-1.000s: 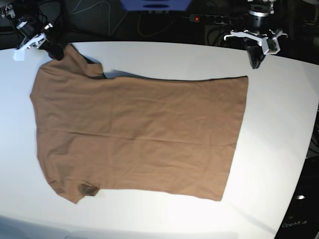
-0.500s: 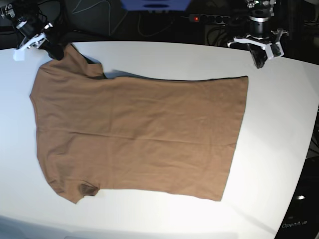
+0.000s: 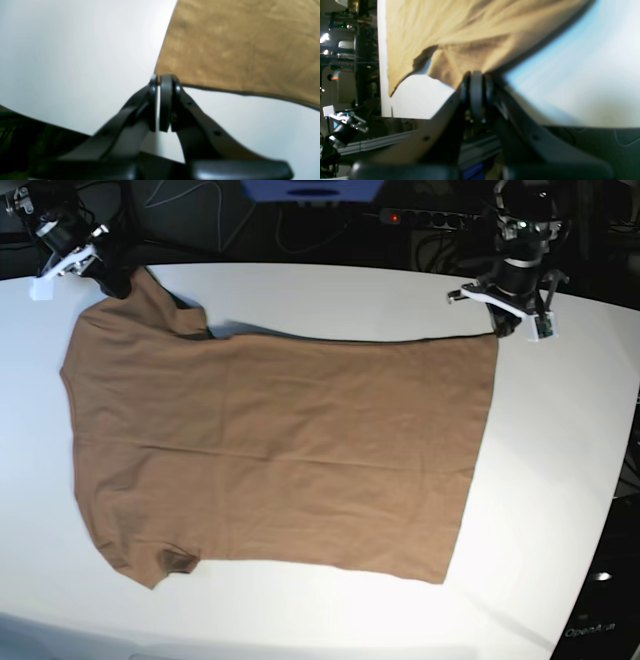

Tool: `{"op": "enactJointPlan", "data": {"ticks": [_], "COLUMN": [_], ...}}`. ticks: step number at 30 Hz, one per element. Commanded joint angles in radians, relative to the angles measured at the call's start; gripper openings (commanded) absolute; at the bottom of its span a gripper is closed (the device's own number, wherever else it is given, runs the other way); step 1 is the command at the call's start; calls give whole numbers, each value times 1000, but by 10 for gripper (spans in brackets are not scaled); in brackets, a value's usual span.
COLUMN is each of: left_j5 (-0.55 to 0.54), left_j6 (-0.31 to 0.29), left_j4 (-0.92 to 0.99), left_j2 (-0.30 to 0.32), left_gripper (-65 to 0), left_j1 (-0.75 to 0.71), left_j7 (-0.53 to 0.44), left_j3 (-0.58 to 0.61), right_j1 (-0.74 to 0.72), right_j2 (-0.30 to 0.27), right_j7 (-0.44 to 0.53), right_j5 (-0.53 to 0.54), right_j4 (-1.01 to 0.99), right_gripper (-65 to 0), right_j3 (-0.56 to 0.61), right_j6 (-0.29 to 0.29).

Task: Fold the T-shirt properly
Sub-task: 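Lower the left gripper onto the shirt's other shoulder corner and pinch it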

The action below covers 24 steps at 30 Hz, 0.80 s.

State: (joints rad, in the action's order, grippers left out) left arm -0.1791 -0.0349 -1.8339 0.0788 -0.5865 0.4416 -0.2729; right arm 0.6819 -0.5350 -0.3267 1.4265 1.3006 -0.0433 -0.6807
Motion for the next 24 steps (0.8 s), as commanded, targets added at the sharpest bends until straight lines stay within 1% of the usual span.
{"op": "enactJointPlan", "data": {"ticks": [1,3,5,6,8,12,14,15,18,22,24], "left_j5": [-9,-32,-70,-95,-144,-236,-244,-242,-247,-239,-239], "left_j6": [-35,-99,-152,-185,-251,-363,-403,-425,-472,-547,-564], "left_j4": [-20,-22,-37,-46,-62,-69,-60,-57,-34,49,96], "left_j2": [26,36,36,32,31,31,34,36,37,39,39], "left_gripper": [-639,-639,-638,-624,-552,-347,-286,-272,-271,-270,-270], "left_j1": [0,1,0,-5,-8,-10,-7,-3,12,98,132], "left_j7": [-8,6,13,13,13,15,16,21,85,170,194], "left_j3": [-6,-12,-56,-87,-144,-245,-269,-274,-274,-276,-300], "right_j1": [6,6,6,6,6,6,6,6,6,3,-4], "right_j2": [-20,-21,-21,-21,-23,-23,-23,-23,-23,-23,-23], "right_j7": [11,11,11,11,11,11,11,8,8,8,7], "right_j5": [15,15,15,15,15,13,0,-5,-5,-5,-5], "right_j4": [12,12,12,12,12,12,12,12,12,12,12], "right_gripper": [-641,-641,-641,-641,-641,-641,-641,-641,-641,-641,-641], "right_j3": [-7,-7,-7,-5,-5,-5,-7,-8,-7,-7,-4], "right_j6": [-17,-17,-17,-17,-17,-17,-17,-17,-17,-17,-17]}}
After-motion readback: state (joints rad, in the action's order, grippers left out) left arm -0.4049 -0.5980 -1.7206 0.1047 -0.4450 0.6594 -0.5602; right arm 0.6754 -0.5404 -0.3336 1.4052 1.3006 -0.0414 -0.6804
